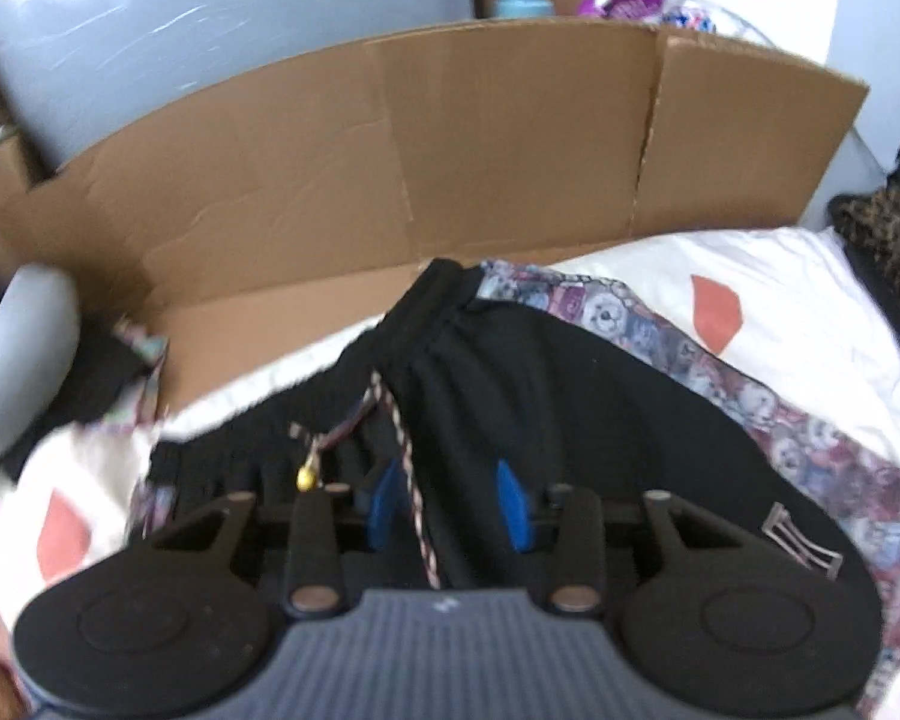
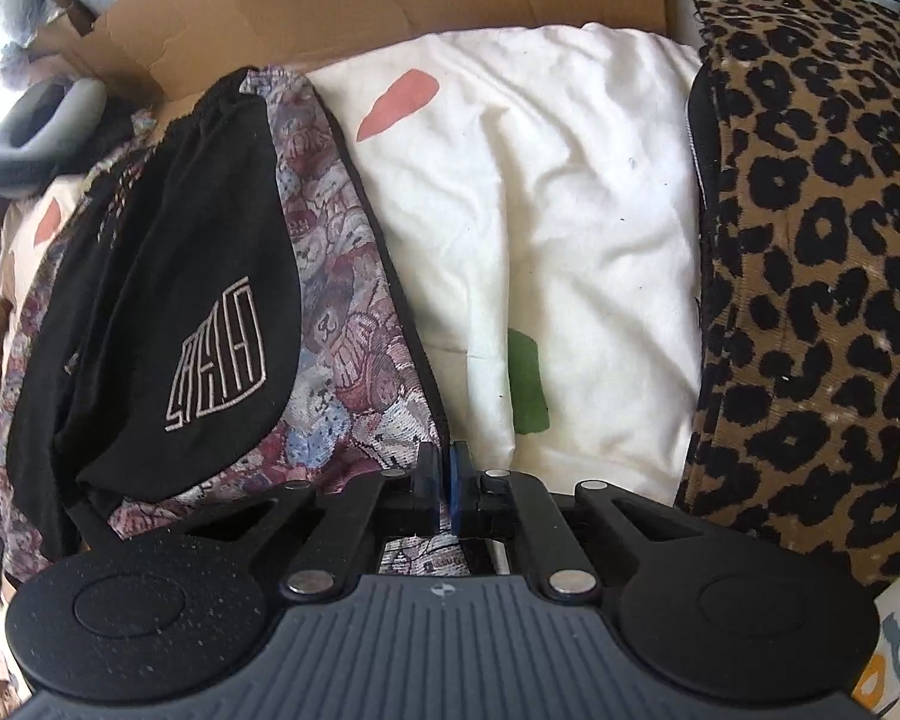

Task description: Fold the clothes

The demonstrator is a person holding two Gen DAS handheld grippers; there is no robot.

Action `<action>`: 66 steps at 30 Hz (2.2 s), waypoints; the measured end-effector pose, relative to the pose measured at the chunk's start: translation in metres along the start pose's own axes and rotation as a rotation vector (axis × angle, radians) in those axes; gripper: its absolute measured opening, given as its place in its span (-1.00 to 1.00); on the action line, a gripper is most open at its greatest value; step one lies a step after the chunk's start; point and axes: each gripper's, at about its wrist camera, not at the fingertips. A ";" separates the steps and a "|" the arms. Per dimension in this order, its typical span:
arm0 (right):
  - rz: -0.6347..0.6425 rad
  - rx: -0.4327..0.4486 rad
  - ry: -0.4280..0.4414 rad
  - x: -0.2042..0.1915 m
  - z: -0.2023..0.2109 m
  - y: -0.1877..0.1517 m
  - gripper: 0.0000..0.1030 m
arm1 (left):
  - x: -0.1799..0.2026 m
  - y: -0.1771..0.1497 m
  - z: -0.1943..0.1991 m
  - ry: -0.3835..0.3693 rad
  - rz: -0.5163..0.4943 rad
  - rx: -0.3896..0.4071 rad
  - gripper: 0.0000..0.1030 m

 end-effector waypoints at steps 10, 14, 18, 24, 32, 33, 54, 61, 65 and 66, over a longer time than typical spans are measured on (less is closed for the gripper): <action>-0.004 0.028 -0.017 0.001 0.013 -0.018 -0.87 | 0.013 -0.064 0.068 0.133 0.091 0.081 -0.11; -0.008 0.041 -0.044 0.003 0.021 -0.027 -0.72 | 0.018 -0.088 0.075 0.144 0.105 0.045 -0.11; -0.046 0.080 -0.074 0.010 0.032 -0.031 -0.25 | 0.020 -0.111 0.086 0.110 0.212 0.032 -0.12; -0.088 0.075 -0.071 0.017 0.028 -0.034 -0.23 | 0.041 -0.146 0.083 0.049 0.212 0.017 -0.09; -0.020 0.052 -0.073 0.011 0.017 -0.031 -0.23 | 0.055 -0.169 0.056 -0.042 0.209 -0.071 -0.11; -0.014 0.046 -0.075 0.011 0.014 -0.030 -0.23 | 0.060 -0.170 0.054 -0.059 0.198 -0.079 -0.11; 0.137 0.099 -0.072 -0.009 0.002 -0.022 -0.31 | 0.143 -0.172 0.021 -0.282 -0.037 -0.143 -0.12; 0.099 0.050 -0.026 0.002 -0.013 -0.026 -0.31 | 0.155 -0.177 0.020 -0.330 -0.026 -0.149 -0.10; 0.066 0.019 0.012 0.007 -0.016 -0.035 -0.31 | 0.162 -0.181 0.018 -0.331 -0.044 -0.154 -0.03; 0.060 0.013 0.019 0.008 -0.016 -0.036 -0.32 | 0.164 -0.182 0.018 -0.326 -0.048 -0.156 -0.03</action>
Point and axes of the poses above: each gripper's, at about its wrist camera, not at the fingertips, and z roughly against the way its jaws point, x to its right, y to its top, and after that the axes turned 9 degrees about -y, right-handed
